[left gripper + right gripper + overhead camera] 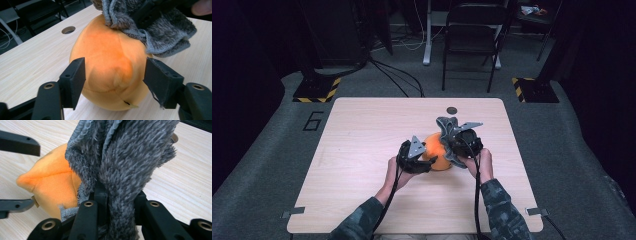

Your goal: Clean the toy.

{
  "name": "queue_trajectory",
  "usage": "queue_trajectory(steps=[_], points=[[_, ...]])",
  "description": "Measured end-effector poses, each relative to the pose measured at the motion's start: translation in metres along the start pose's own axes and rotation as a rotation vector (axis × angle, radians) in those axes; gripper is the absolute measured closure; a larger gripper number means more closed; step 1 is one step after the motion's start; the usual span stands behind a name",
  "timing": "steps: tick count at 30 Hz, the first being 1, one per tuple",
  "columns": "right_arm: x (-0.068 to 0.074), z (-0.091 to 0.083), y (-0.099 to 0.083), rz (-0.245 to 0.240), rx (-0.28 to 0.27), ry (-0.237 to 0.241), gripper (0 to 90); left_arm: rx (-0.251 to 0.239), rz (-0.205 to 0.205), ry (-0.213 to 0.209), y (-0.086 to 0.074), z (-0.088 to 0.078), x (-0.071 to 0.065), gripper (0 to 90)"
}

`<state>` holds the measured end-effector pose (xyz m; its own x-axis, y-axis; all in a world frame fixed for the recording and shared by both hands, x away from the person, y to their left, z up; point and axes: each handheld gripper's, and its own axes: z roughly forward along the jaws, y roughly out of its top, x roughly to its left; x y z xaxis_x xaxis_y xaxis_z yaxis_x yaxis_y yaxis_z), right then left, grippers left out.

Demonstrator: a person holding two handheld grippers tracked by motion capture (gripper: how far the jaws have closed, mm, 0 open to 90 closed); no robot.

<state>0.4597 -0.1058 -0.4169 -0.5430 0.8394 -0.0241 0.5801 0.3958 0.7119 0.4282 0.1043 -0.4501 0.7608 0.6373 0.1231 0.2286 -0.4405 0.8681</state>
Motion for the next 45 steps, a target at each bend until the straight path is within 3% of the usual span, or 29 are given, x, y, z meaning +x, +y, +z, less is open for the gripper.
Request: queue_trajectory(steps=[4, 6, 11, 14, 16, 18, 23, 32, 35, 41, 45], points=[[0.000, 0.000, 0.000, 0.001, -0.002, 0.003, 73.5, 0.033, 0.020, -0.015, 0.008, 0.011, -0.001, 29.1], [0.000, -0.001, 0.000, 0.002, 0.000, 0.002, 73.4, 0.068, 0.051, -0.015, 0.009, 0.016, -0.001, 28.7], [-0.004, -0.005, -0.001, 0.029, -0.032, 0.031, 73.3, 0.103, 0.097, -0.015, 0.009, 0.016, 0.001, 43.9], [-0.007, -0.013, 0.000, 0.017, -0.058, 0.019, 73.2, 0.105, 0.081, -0.015, 0.006, 0.016, 0.006, 55.7], [-0.006, -0.020, 0.000, 0.043, -0.056, 0.011, 73.1, 0.092, 0.060, -0.007, 0.002, 0.015, 0.008, 61.4], [-0.008, -0.025, 0.000, 0.035, -0.067, -0.005, 72.8, 0.089, 0.061, 0.001, 0.001, 0.013, 0.011, 65.1], [-0.014, -0.036, -0.006, 0.070, -0.063, -0.058, 72.4, 0.046, 0.022, 0.018, -0.001, 0.008, 0.014, 70.6], [-0.029, -0.043, -0.023, 0.103, -0.037, -0.116, 72.0, -0.016, -0.051, 0.036, 0.007, -0.015, 0.017, 71.9], [-0.034, -0.044, -0.029, 0.114, -0.021, -0.139, 71.8, -0.002, -0.058, 0.051, 0.007, -0.030, 0.019, 71.8], [-0.041, -0.042, -0.046, 0.128, 0.033, -0.176, 71.2, 0.002, -0.114, 0.081, -0.007, -0.057, 0.027, 71.5], [-0.045, -0.038, -0.055, 0.126, 0.060, -0.200, 70.9, 0.046, -0.140, 0.090, -0.021, -0.071, 0.032, 71.1]])
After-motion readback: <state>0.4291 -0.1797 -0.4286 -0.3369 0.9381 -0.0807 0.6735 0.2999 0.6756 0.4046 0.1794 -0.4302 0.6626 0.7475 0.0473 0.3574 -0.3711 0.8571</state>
